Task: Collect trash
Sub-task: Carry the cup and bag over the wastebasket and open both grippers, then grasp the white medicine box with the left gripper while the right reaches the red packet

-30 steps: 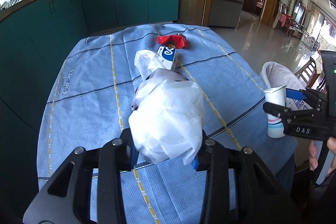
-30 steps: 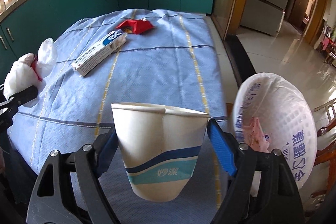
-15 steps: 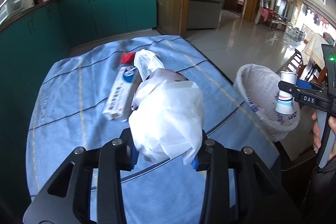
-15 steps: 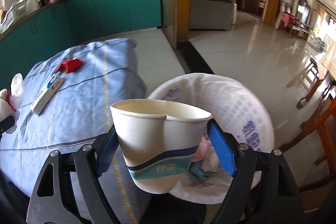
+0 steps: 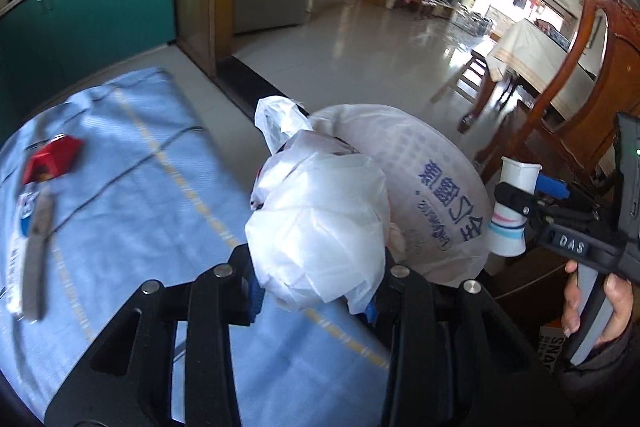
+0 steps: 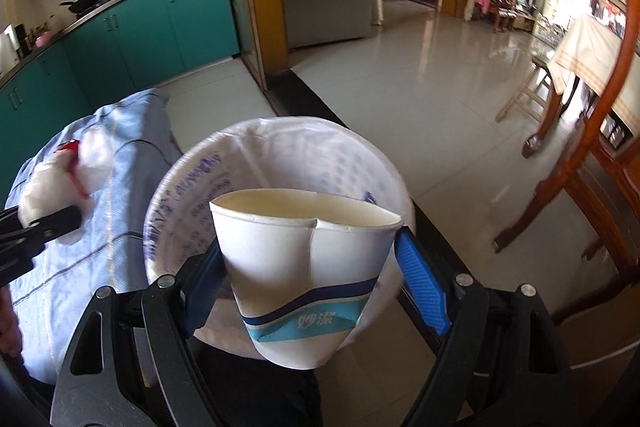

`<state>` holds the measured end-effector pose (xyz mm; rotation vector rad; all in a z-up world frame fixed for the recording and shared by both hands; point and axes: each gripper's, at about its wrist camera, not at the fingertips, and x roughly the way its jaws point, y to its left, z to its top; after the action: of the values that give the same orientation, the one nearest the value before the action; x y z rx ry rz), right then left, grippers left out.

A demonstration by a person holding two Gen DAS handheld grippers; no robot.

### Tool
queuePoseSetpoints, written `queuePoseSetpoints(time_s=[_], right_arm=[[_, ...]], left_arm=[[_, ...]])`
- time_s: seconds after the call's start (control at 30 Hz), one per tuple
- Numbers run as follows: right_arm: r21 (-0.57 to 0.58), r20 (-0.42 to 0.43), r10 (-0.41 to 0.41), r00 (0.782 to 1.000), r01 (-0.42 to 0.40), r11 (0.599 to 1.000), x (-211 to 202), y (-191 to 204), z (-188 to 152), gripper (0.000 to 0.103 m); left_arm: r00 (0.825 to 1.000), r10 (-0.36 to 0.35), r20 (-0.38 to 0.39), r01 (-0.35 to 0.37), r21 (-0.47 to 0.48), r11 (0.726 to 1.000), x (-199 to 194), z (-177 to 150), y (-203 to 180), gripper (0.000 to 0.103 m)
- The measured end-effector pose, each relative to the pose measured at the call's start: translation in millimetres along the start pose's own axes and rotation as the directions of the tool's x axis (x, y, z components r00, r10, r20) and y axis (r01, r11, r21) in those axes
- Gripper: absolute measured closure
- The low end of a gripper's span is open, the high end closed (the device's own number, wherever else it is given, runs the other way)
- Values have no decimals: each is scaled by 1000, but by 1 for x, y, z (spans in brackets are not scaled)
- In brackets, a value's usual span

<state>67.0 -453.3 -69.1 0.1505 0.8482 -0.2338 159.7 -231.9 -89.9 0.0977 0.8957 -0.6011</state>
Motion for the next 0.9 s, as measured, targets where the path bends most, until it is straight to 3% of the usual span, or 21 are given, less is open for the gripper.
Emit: queuePoseSetpoints(time_s=[0.13,0.23,0.3,0.47,0.6,0.67,0.8,0.9], right_arm=[[20,-12,-10,1000,10,1000,1,-11,-6,23],[28,-20,-2,1000,3,1000,5,-14,-7,23],[22,-27,-1,1000,2,1000,9,-13,-4,23],[18,-14,3,1000,-3,1000,14,-9,4,22],[24,-14,20,1000,-20,1000,18,-3,6,16],[12,-19,25,1000,-24,1000,22,4,7,14],[-15,-41,36,999,-37,999,29,16,9,14],[-41,-51,65,997,-67,997,32,32,12,14]], left_arm=[[996,-71,-47,73,34,997,36,9,-30,61],[989,-121,-82,127,73,989,54,9,-44,49],[991,-107,-83,114,92,989,60,7,-48,32],[996,-64,-60,68,74,995,52,4,-32,23],[999,48,-20,-47,34,998,30,-3,3,18],[989,147,-2,-147,3,989,20,-6,29,18],[951,309,11,-307,-86,948,-4,-10,94,15],[902,431,-4,-423,-200,884,-24,-18,160,14]])
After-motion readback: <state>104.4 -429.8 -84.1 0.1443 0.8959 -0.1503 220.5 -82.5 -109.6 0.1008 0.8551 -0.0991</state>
